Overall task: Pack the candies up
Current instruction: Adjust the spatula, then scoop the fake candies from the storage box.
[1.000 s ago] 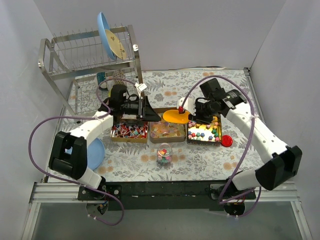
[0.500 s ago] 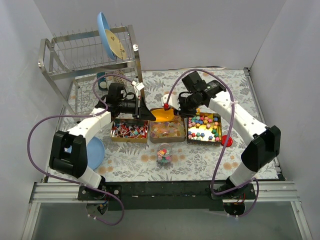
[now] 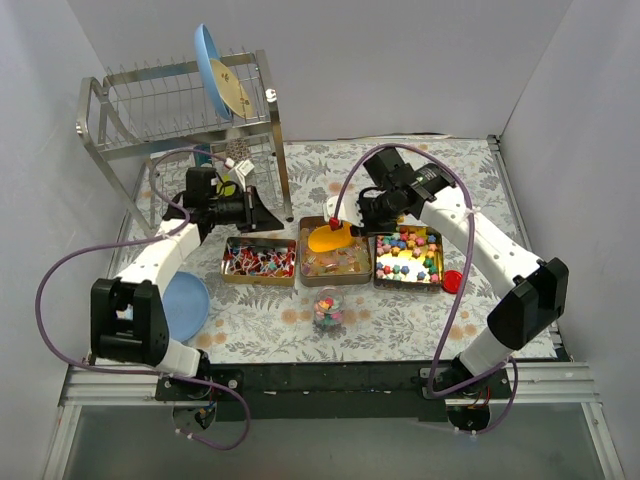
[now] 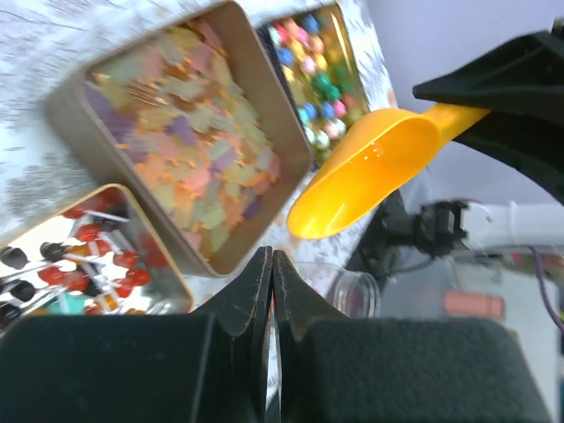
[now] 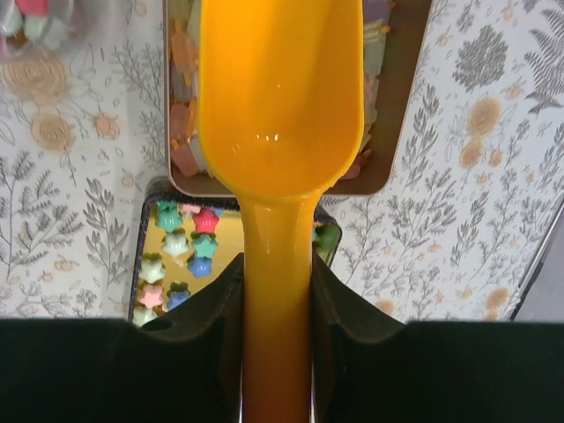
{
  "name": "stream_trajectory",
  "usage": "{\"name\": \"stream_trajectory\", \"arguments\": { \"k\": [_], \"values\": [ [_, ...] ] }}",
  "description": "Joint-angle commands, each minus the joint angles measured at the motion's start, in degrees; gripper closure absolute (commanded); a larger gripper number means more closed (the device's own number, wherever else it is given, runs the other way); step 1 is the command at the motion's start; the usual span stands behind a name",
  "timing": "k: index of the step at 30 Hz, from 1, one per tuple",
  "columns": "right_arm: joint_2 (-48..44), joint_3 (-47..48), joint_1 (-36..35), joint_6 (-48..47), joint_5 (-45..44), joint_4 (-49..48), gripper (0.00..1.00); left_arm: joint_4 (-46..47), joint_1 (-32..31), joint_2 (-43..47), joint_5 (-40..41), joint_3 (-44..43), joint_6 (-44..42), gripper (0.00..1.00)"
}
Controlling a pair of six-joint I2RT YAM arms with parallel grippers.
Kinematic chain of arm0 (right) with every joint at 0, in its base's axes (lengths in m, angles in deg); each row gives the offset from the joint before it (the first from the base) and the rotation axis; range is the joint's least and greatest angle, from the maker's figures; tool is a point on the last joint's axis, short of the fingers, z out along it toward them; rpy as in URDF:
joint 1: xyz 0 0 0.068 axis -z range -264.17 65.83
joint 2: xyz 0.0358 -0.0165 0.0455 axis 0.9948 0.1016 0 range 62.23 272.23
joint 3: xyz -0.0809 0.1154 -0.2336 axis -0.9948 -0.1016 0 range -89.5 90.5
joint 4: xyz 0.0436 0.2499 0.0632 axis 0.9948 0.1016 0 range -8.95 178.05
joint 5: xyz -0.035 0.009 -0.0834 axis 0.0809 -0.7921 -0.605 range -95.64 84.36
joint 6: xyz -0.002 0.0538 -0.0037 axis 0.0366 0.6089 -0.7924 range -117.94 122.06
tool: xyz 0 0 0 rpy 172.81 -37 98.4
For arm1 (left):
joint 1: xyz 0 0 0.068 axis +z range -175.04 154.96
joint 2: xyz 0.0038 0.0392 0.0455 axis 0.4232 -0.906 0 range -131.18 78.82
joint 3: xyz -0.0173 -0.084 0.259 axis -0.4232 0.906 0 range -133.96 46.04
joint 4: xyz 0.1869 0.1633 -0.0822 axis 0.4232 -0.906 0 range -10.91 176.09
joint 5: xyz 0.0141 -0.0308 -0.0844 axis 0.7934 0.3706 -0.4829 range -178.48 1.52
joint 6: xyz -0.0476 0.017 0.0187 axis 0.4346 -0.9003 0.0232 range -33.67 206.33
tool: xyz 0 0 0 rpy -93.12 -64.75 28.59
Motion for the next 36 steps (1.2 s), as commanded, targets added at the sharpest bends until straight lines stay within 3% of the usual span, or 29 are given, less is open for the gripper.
{"name": "stream_trajectory", "arguments": {
  "k": [1,6,10,17,26,36],
  "values": [
    [-3.0,-3.5,0.2,-7.6,-8.2,-1.2,0.99,-5.1,0.8,7.7,7.4,6.0,-2.4,1.00],
    [1.1,-1.9,1.3,-14.2,-17.8,0.1,0.99,-3.2,0.9,10.3,7.2,14.4,0.3,1.00],
    [5.9,4.8,2.1,-16.6,-23.2,2.9,0.99,-1.9,0.7,11.5,6.3,18.1,0.7,1.00],
    [11.9,8.5,1.6,-23.1,-36.6,3.2,0.99,4.0,-5.6,13.1,5.9,24.2,4.0,1.00],
    [17.7,12.7,-1.2,-25.5,-48.9,4.2,0.99,8.1,-11.6,7.8,12.9,24.0,5.4,1.00],
    [21.2,10.8,-7.4,-25.4,-56.9,3.2,0.99,11.3,-11.6,4.4,10.0,23.9,5.4,1.00]
  ]
}}
